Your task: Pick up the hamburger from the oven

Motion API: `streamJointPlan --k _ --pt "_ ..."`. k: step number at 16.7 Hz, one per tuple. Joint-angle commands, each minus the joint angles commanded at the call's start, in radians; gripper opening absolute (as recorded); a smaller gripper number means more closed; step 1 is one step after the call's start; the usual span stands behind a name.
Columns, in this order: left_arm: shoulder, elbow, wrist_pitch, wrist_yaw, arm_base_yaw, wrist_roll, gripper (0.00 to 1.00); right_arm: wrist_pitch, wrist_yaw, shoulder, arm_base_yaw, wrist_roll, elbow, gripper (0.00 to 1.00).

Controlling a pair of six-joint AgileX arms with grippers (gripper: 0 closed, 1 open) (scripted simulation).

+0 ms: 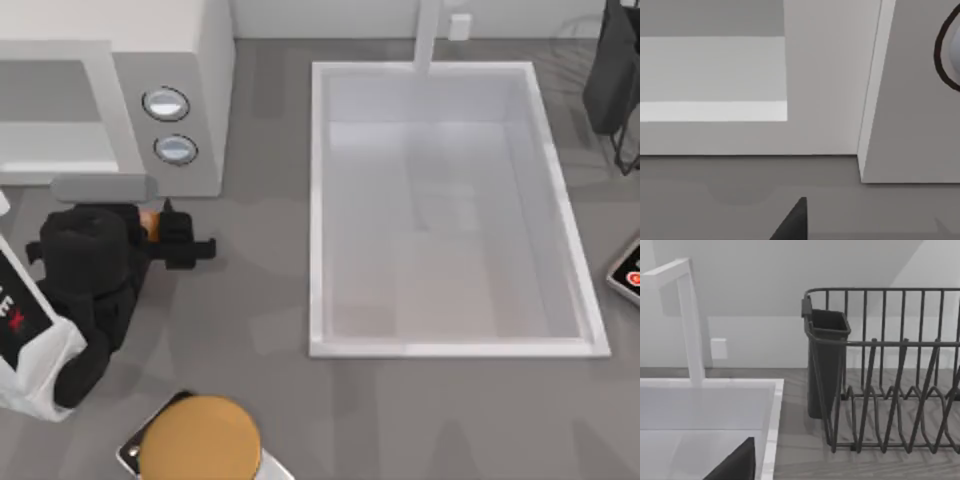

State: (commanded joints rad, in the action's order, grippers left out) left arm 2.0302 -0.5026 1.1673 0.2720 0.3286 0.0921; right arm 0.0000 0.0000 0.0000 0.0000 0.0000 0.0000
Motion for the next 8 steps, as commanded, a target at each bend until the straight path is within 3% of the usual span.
streamJointPlan --k 8 --pt "0.0 0.0 0.0 0.0 0.0 0.0 0.75 0.0 0.0 0.0 0.0 0.0 0.0 1.0"
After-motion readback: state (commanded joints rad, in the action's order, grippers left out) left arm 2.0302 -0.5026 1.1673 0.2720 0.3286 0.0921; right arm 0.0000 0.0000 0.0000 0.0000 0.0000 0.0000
